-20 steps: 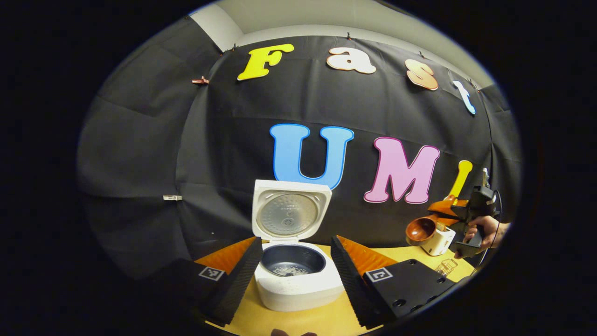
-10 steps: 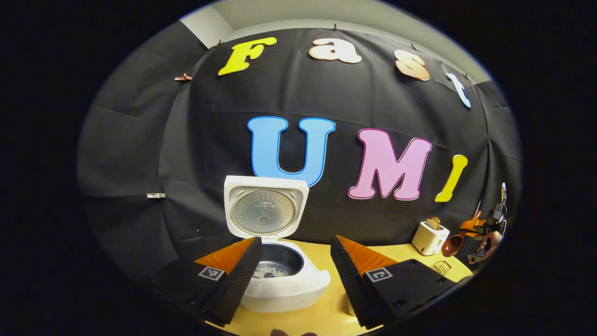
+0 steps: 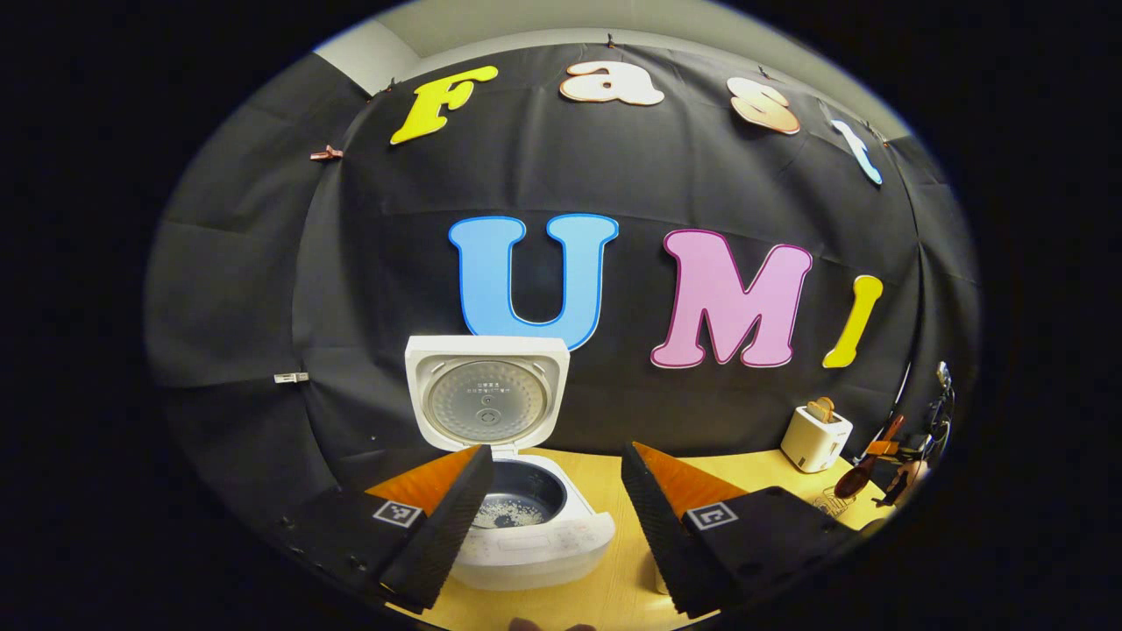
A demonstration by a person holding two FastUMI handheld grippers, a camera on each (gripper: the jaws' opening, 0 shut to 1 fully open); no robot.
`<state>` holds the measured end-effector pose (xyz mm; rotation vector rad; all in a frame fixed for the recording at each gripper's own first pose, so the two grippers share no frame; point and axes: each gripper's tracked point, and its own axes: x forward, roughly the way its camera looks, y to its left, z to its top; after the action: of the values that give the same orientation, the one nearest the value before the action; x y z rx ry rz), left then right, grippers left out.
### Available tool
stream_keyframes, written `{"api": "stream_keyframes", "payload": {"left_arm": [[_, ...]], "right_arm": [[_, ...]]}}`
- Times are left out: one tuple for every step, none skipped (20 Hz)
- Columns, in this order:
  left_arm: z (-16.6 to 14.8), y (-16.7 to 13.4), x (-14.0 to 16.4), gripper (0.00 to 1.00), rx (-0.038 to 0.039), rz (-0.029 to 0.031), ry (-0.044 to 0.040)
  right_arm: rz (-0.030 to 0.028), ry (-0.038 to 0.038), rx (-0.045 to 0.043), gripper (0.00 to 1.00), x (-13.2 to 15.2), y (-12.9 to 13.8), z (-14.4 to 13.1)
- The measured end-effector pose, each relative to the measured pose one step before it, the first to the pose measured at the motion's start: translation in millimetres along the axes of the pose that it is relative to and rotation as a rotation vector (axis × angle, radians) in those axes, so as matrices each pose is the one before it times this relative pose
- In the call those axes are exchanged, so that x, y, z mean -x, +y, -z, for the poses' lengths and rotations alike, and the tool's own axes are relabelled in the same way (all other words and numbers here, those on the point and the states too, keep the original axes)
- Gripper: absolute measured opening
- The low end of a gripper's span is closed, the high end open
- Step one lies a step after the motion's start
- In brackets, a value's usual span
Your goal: Close the left gripper, press the button to open the rice cooker; take a wooden spoon from the chopstick holder with the right hand, scoop a spoonful of rice and pour it into the rice cooker, then put the wooden spoon back into the chopstick holder.
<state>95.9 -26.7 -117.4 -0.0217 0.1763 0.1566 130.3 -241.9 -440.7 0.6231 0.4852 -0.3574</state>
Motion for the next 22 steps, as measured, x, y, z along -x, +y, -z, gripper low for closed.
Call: {"api": "stream_keyframes", "payload": {"left_arm": [[0.72, 0.42, 0.35, 0.94, -0.00433, -0.00214, 0.00313], [-0.63, -0.47, 0.85, 0.94, -0.00714, -0.00119, -0.00002], [-0.47, -0.04, 1.06, 0.94, -0.00850, -0.00169, -0.00127], [-0.84, 0.57, 1.46, 0.94, -0.00582, -0.00016, 0.00077], [0.32, 0.10, 1.17, 0.94, -0.00365, 0.00003, 0.00254], [0.91, 1.42, 0.60, 0.94, -0.00137, -0.00244, 0.00558], [0.78, 0.78, 0.51, 0.94, 0.00359, -0.00238, 0.00646], [-0.84, 1.25, 1.38, 0.94, 0.00615, -0.00327, 0.00308], [-0.38, 1.00, -0.49, 0.94, 0.00252, -0.00256, -0.00094], [-1.09, 1.63, 0.72, 0.94, -0.00355, -0.00232, -0.00202], [0.43, 0.15, 0.95, 0.94, -0.00428, 0.00056, 0.00077], [-0.54, 0.13, 0.40, 0.94, -0.00136, 0.00084, 0.00103], [-0.29, -0.86, -0.01, 0.94, 0.00199, 0.00035, -0.00099], [-0.18, -0.30, -0.77, 0.94, 0.00365, 0.00176, -0.00022], [0.76, -1.64, 0.09, 0.94, 0.00341, 0.00189, 0.00060], [-0.20, -0.74, -0.60, 0.94, 0.00086, 0.00239, -0.00187], [-0.45, -1.02, -0.59, 0.94, -0.00030, 0.00284, -0.00223], [-1.39, -0.84, -0.96, 0.94, -0.00120, 0.00372, -0.00273], [-0.69, -1.04, -0.44, 0.94, -0.00050, 0.00239, -0.00371], [-1.52, -0.72, -0.23, 0.94, 0.00179, 0.00429, -0.00408], [-0.50, -0.35, -0.91, 0.94, 0.00319, 0.00301, -0.00322], [-0.76, -0.02, -0.34, 0.94, 0.00242, 0.00306, -0.00226]], "right_arm": [[0.00149, 0.01039, 0.02725, 0.09, -2.95, 0.81, 6.66], [-0.00336, 0.00782, 0.01848, 0.09, -1.52, 3.03, 5.91], [0.00136, 0.00526, 0.02191, 0.08, -3.14, 1.89, 5.72], [0.00136, 0.00261, 0.01949, 0.09, -2.68, 1.02, 5.40], [0.00667, 0.00772, 0.01467, 0.09, -3.62, 0.39, 6.47], [0.00753, 0.01095, 0.00799, 0.09, -2.36, -0.49, 6.67], [0.00786, 0.01025, 0.00004, 0.09, -2.27, -1.47, 6.53], [0.00436, 0.00724, -0.00624, 0.09, -2.30, -0.47, 5.08], [0.00505, 0.00675, -0.00631, 0.09, -1.06, -1.46, 4.60], [0.00708, 0.00204, -0.00759, 0.09, -0.55, -2.38, 3.61], [0.00314, 0.00669, -0.00643, 0.09, -2.41, -2.22, 2.25], [0.00093, 0.00944, -0.00730, 0.09, 0.20, -2.13, 4.32], [-0.00385, 0.01749, -0.00903, 0.11, -0.69, -1.04, 6.75], [-0.01366, 0.01722, -0.01465, 0.12, 2.13, 0.04, 4.65], [-0.01229, -0.00767, -0.02424, 0.15, 1.40, 2.38, -4.37], [0.01061, 0.00579, -0.00898, 0.16, -1.10, -4.73, 0.57], [0.00472, 0.00407, -0.00587, 0.19, 0.69, -3.48, 1.82], [0.00547, 0.01228, -0.00507, 0.23, 2.33, -2.17, 2.58], [0.00564, 0.00772, 0.00031, 0.39, 2.47, -2.18, 1.26], [0.00559, 0.00214, 0.00092, 0.47, 3.08, -2.26, 0.98], [-0.00019, -0.00017, -0.00690, 0.57, 3.38, -0.97, -1.32], [-0.00100, -0.00034, -0.01270, 0.61, 3.61, 0.89, -2.27]]}}
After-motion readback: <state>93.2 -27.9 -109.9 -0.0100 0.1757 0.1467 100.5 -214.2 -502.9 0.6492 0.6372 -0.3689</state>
